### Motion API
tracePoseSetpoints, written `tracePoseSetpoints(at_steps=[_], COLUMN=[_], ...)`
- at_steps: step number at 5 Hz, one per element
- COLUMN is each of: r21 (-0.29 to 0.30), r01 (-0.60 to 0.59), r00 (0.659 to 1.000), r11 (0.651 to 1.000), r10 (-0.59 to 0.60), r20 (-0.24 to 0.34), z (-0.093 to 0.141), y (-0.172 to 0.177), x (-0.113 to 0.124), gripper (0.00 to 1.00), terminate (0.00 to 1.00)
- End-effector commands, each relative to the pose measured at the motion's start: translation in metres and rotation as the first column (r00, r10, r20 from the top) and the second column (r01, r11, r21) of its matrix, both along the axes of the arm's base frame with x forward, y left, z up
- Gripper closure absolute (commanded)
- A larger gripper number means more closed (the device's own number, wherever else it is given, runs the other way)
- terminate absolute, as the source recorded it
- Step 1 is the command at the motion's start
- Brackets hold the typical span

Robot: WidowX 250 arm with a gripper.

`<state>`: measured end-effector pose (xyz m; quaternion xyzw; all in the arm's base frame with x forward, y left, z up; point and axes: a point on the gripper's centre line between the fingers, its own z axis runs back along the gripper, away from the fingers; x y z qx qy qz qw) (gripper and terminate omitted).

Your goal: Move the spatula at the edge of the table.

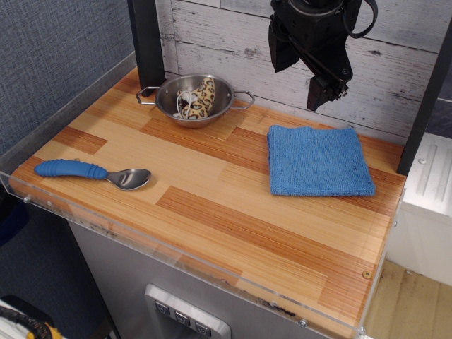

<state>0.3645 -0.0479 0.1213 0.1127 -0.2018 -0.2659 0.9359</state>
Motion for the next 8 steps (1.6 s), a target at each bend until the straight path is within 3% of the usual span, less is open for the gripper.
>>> tracePoseSetpoints(at_steps=[1,2,3,4,5,7,8], r21=[0.0,0.066,0.178,0.157,0.181,0.189,0.204], r01=[0.0,0.119,0.236,0.409,0.542,0.619,0.612], r00=[1.0,0.992,0.972,0.913,0.84,0.785,0.791], r11=[1.0,0.991,0.955,0.899,0.821,0.762,0.764], r10=[0.0,-0.116,-0.231,-0.401,-0.537,-0.602,-0.593], r20=[0.0,-0.044,-0.052,-0.078,-0.078,-0.145,-0.15], z=[0.0,-0.007,-0.01,-0.014,-0.014,-0.023,-0.021], y=[0.0,0.028,0.061,0.09,0.126,0.162,0.178], x=[0.0,-0.019,-0.044,-0.062,-0.078,-0.085,-0.091], gripper=[0.0,0.0,0.0,0.0,0.0,0.0,0.0], terminate=[0.0,0.0,0.0,0.0,0.0,0.0,0.0])
